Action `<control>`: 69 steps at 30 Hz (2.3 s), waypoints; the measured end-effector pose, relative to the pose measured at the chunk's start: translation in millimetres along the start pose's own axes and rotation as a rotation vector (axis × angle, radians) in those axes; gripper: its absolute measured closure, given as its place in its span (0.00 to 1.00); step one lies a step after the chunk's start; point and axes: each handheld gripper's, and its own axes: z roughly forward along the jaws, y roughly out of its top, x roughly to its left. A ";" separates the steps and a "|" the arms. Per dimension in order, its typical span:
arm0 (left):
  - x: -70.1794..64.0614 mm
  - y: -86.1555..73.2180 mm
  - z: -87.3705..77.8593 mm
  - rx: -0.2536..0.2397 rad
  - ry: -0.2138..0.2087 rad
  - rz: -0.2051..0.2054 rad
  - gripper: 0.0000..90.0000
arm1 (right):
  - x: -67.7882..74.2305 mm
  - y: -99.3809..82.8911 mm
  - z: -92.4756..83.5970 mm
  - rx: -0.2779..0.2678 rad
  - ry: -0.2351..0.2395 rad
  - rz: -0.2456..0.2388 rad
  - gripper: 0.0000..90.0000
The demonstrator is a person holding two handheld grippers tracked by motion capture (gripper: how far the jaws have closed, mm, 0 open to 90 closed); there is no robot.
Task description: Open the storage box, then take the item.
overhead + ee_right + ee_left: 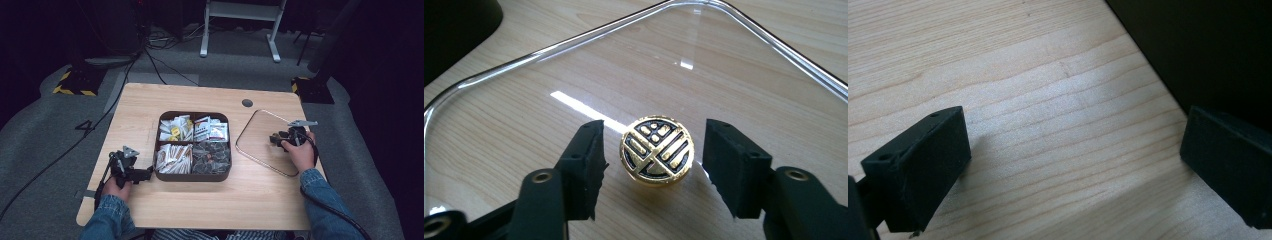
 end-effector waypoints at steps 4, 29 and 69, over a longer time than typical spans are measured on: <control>0.0 0.0 0.0 0.000 0.000 0.000 0.00 | 1.6 4.0 -4.9 -0.013 -0.003 -0.001 0.45; -0.3 -0.4 0.0 -0.001 -0.004 0.000 0.00 | 81.8 64.2 -40.5 -0.087 0.163 -0.134 0.38; -0.4 -0.4 0.0 -0.002 -0.006 0.001 0.00 | 298.8 118.1 39.8 0.003 0.534 -0.437 0.64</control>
